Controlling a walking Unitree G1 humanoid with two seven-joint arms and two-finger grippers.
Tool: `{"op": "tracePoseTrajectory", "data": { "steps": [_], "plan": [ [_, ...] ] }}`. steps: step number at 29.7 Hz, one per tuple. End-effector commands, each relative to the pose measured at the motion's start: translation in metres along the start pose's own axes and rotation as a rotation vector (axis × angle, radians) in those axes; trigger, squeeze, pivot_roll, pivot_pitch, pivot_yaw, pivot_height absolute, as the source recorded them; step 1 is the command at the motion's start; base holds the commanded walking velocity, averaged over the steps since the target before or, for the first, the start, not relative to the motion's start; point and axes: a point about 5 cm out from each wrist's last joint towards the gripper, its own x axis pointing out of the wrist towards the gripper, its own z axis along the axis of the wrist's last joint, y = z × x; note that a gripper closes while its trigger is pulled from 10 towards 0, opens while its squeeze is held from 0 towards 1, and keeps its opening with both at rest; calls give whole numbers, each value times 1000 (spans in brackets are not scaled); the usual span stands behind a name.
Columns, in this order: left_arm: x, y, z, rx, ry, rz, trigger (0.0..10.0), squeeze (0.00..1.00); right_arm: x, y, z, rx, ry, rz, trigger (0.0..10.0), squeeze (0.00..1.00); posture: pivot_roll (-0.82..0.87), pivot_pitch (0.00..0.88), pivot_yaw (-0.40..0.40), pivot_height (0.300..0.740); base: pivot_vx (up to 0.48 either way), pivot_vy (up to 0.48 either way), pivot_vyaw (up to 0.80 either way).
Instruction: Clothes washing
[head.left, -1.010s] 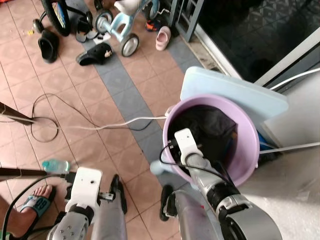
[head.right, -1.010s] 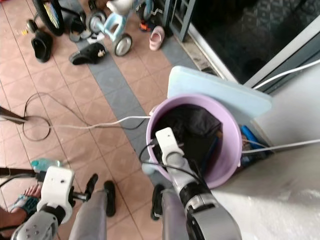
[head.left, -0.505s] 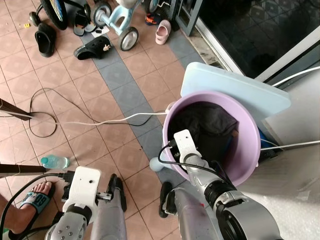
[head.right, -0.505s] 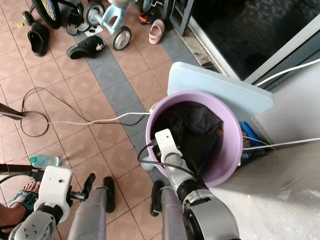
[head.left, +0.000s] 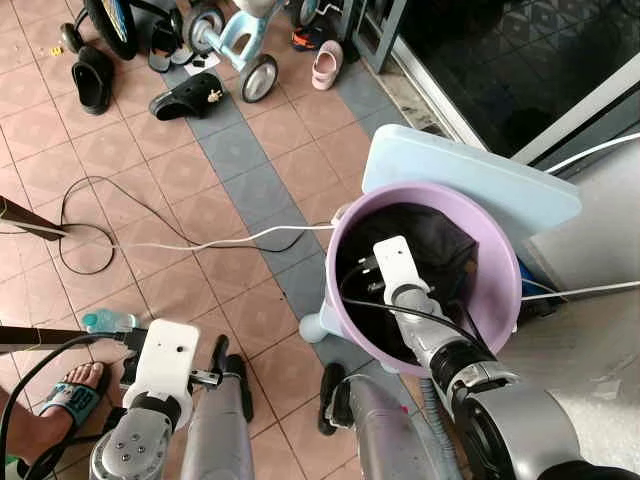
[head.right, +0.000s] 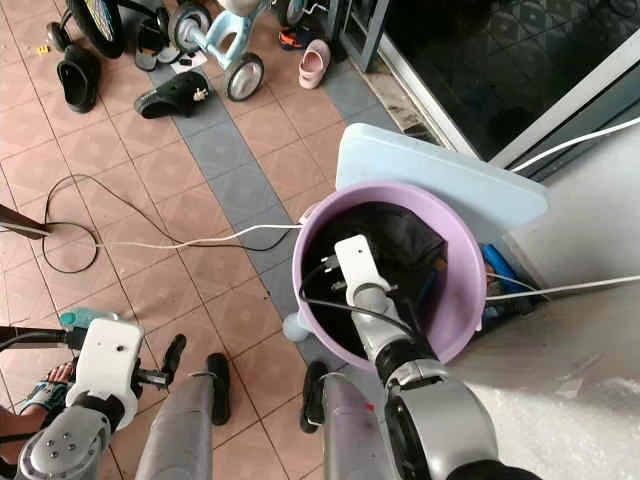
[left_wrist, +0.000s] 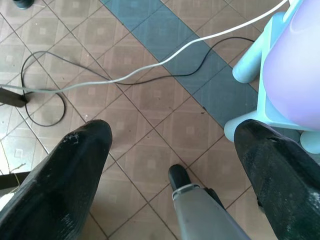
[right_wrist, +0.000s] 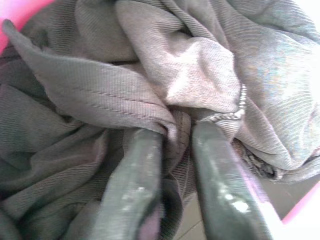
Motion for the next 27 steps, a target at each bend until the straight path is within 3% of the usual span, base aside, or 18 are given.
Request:
{"op": "tracePoseTrajectory", "data": {
  "steps": [1,9,18,22,27],
  "plan": [
    [0,0,-9,5,43,5,10000,0,-2,-5,-17,-5,55,-8,0,0,214,364,-114,740,0,0,0],
    [12,5,-5,19,17,20,10000,0,-1,-16,-16,3,46,-28,0,0,207,329,-108,740,0,0,0],
    [32,10,4,34,-33,33,10000,0,2,-26,-2,84,-19,-17,0,0,187,240,-93,740,0,0,0],
    [48,11,8,26,-71,64,10000,0,2,-36,10,131,-107,0,0,0,135,152,-85,740,0,0,0],
    [69,1,20,24,-133,79,10000,0,-8,-65,30,167,-331,-79,0,0,73,29,-59,740,0,0,0]
  ]
}}
